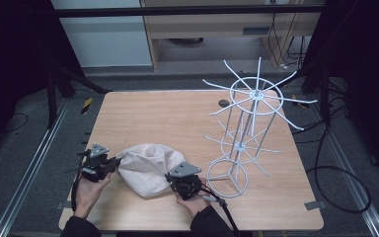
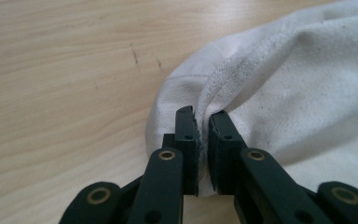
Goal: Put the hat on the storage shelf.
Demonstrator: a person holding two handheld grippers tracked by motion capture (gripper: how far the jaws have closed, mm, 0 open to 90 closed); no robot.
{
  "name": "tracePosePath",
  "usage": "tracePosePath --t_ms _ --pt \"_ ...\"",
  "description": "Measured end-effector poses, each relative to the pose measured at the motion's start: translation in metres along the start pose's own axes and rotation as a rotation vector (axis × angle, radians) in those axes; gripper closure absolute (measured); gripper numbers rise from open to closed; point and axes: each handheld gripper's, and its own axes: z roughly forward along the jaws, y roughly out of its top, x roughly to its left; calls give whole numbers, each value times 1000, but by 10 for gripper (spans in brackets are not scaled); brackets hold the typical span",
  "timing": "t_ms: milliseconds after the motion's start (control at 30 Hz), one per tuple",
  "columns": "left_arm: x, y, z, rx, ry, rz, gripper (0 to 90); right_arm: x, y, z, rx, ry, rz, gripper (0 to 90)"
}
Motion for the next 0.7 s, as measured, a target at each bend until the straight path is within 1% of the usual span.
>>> tracePosePath --t_ms 100,200,233,300,400,467,533,567,600,633,667,700 --pt "-2 4 8 3 9 14 823 6 -5 0 11 9 -1 886" --pt "-2 5 10 -3 10 0 795 9 -8 0 9 12 -4 870" --pt "-2 4 9 -3 12 -1 773 8 -8 -1 7 10 -4 845" --pt "1 2 3 -17 5 -30 715 7 -7 -5 -6 17 -6 795" --pt "6 -1 -11 -40 -13 -64 631 3 -5 -13 -33 18 -2 771" --pt "6 -4 -23 -59 -15 -62 597 -1 -3 -20 -56 -2 1 761" --pt "4 -8 -33 -78 -17 -62 577 -7 -2 -26 -72 -40 10 756" --pt "4 -8 -33 -78 -17 -62 563 -7 -2 -26 -72 -40 10 756" --pt "1 -12 -45 -92 -6 -57 551 -16 -2 -30 -81 -84 24 753" --pt "0 -14 -49 -94 -4 -58 549 -20 -2 -30 -77 -110 30 756" --pt "-4 -17 -53 -98 -11 -55 549 -22 -3 -29 -67 -128 34 757" --pt "-7 -19 -56 -97 -16 -49 549 -27 -5 -27 -55 -159 32 759"
